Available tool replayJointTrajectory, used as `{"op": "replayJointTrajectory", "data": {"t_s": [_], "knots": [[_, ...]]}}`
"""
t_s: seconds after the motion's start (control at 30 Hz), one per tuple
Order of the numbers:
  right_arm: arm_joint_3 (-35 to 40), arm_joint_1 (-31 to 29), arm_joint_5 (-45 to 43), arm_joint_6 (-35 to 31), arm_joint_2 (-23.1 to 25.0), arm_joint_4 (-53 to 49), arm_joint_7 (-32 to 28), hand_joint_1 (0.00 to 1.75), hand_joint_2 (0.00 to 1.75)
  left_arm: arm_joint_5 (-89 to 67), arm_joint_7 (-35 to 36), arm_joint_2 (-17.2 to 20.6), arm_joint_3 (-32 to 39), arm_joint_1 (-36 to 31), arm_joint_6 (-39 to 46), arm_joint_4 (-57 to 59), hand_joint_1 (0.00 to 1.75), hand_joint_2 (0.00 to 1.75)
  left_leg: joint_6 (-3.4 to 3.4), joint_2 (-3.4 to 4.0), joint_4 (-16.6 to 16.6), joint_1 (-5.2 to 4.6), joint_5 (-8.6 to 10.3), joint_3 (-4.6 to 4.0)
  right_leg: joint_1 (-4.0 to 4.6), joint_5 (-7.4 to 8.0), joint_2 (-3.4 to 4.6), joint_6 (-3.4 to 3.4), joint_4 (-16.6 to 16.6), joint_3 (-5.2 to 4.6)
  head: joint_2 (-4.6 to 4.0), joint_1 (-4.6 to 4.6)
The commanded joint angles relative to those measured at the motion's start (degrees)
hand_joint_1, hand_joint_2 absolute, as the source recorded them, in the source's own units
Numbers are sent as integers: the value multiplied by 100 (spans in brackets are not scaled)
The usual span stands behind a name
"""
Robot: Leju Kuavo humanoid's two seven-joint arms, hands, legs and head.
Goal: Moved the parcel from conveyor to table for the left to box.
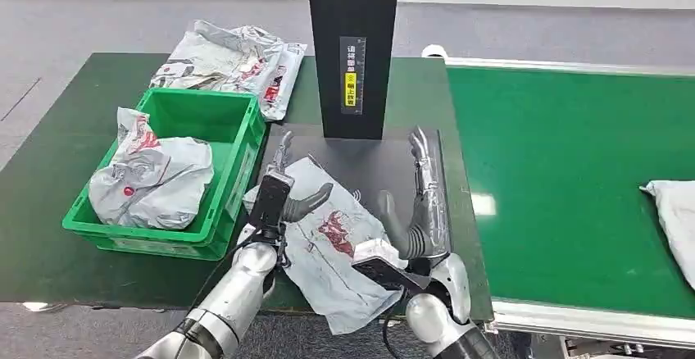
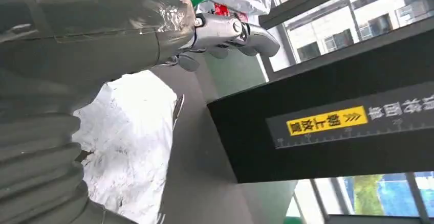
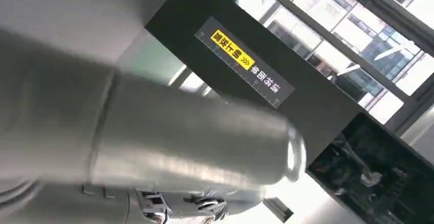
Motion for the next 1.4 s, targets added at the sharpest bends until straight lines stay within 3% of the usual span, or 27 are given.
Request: {"op": "replayJointTrajectory", "data": {"t_s": [0.03, 0.23, 0.4, 0.43, 0.47, 0.5, 0.53, 0.57, 0.63, 0.67, 0.73, 0.77, 0.8, 0.83, 0.9, 1.2, 1.23, 1.27, 1.3, 1.4], "knots": [[-440, 24, -9, 25, -104, -101, 6, 0, 0, -16, 31, 154, -342, -329, 15, 616, 0, 175, 1, -8, -5, -1, 3, 6, 1, -1, -8, 0, -4, 7, 0, 0], [-830, 227, -183, -201, -26, -208, -316, 0, 0, -861, 535, 211, -783, -449, 34, 1158, 0, 175, 2, -11, -7, 0, 3, 12, 5, -3, -11, 1, -7, 16, 0, 0], [-883, 269, -262, -198, -58, -122, -268, 0, 0, -1317, 560, 255, -1007, -431, -378, 1476, 0, 175, 3, -7, -9, -1, 2, 15, 0, -2, -7, 1, -10, 20, 0, 2], [-898, 254, -217, -201, -55, -93, -258, 0, 0, -1402, 528, 269, -1080, -431, -436, 1487, 19, 175, 3, -3, -7, 1, 0, 13, -1, -1, -3, 0, -9, 17, 0, 0], [-906, 215, -219, -191, -44, -37, -249, 0, 0, -1562, 495, 289, -1168, -410, -584, 1512, 145, 175, 5, -1, -15, 0, 0, 24, -1, 0, -2, 0, -17, 27, 0, 0], [-915, 191, -228, -168, -45, 8, -237, 0, 0, -1704, 480, 312, -1264, -395, -755, 1536, 175, 175, 4, -5, -9, 2, 0, 16, 0, -1, -4, 0, -10, 20, 0, 2], [-921, 167, -235, -145, -50, 51, -226, 0, 0, -1904, 464, 347, -1410, -388, -867, 1555, 162, 175, 5, -5, -12, 1, 0, 22, -1, -1, -4, 0, -13, 25, 0, 0], [-940, 147, -266, -99, -52, 87, -201, 0, 0, -2044, 470, 353, -1477, -364, -987, 1587, 175, 175, 4, -1, -10, 1, 1, 17, -1, 1, 0, -1, -11, 19, 0, 0], [-971, 131, -331, -39, -56, 116, -172, 0, 0, -2342, 637, 370, -1721, -395, -1300, 1746, 175, 175, 4, -4, -11, 2, 1, 18, 0, 1, -4, 0, -13, 23, 0, 0], [-1004, 82, -401, 19, -58, 169, -134, 0, 0, -2861, 1057, 399, -2147, -477, -1683, 1969, 175, 175, 4, 0, -9, 0, -1, 17, -2, 0, 1, 0, -9, 19, 0, 0], [-1044, 13, -431, 60, -78, 220, -128, 0, 0, -3356, 1555, 349, -2416, -558, -1649, 2240, 173, 175, 5, -1, -10, 0, 0, 17, -2, 0, -1, 1, -10, 20, 0, 0], [-1051, 23, -443, 62, -91, 210, -118, 0, 0, -3534, 1799, 333, -2505, -591, -1547, 2303, 134, 175, 6, 0, -16, 1, 1, 25, -1, 2, -1, 1, -18, 29, 0, 0], [-1076, 67, -441, 76, -92, 168, -117, 0, 0, -3722, 2035, 316, -2542, -619, -1365, 2326, 68, 175, 5, 0, -10, 0, -1, 19, -2, 0, 1, 1, -10, 21, 0, -2], [-1080, 95, -438, 77, -92, 138, -117, 0, 0, -3797, 2088, 316, -2565, -629, -1296, 2328, 52, 175, 5, -17, -10, -2, 2, 17, -4, -2, -16, 1, -9, 27, 0, 0], [-1120, 275, -491, 256, -81, -67, -34, 0, 0, -4288, 2407, 333, -2546, -645, -1004, 2259, 52, 175, 9, -30, -13, -3, 4, 30, -5, -8, -36, 6, -10, 47, 0, 0], [-1148, 351, -519, 354, -75, -166, 12, 0, 0, -4370, 2412, 351, -2416, -624, -1001, 2148, 51, 175, 20, -7, -21, -4, -9, 78, -6, -10, -22, 13, -19, 91, 0, 0], [-1188, 396, -503, 375, -53, -219, 15, 0, 0, -4440, 2345, 344, -2273, -564, -852, 2034, 66, 175, 18, -12, -15, -5, -12, 85, -8, -15, -26, 13, -13, 98, 0, 0], [-1200, 434, -482, 405, -55, -260, 24, 0, 0, -4487, 2321, 332, -2186, -538, -786, 1969, 152, 175, 18, -13, -12, -7, -13, 91, -9, -19, -26, 14, -8, 102, 0, 0], [-1220, 504, -462, 426, -57, -334, 34, 0, 0, -4539, 2305, 320, -2091, -507, -732, 1861, 175, 175, 18, -8, -20, -4, -9, 91, -6, -12, -20, 13, -18, 102, 0, 0], [-1266, 604, -439, 490, -53, -412, 54, 0, 0, -4710, 2246, 335, -1863, -472, -825, 1631, 175, 175, 18, -16, -12, -5, -10, 93, -6, -17, -25, 14, -11, 106, 0, 2]]}}
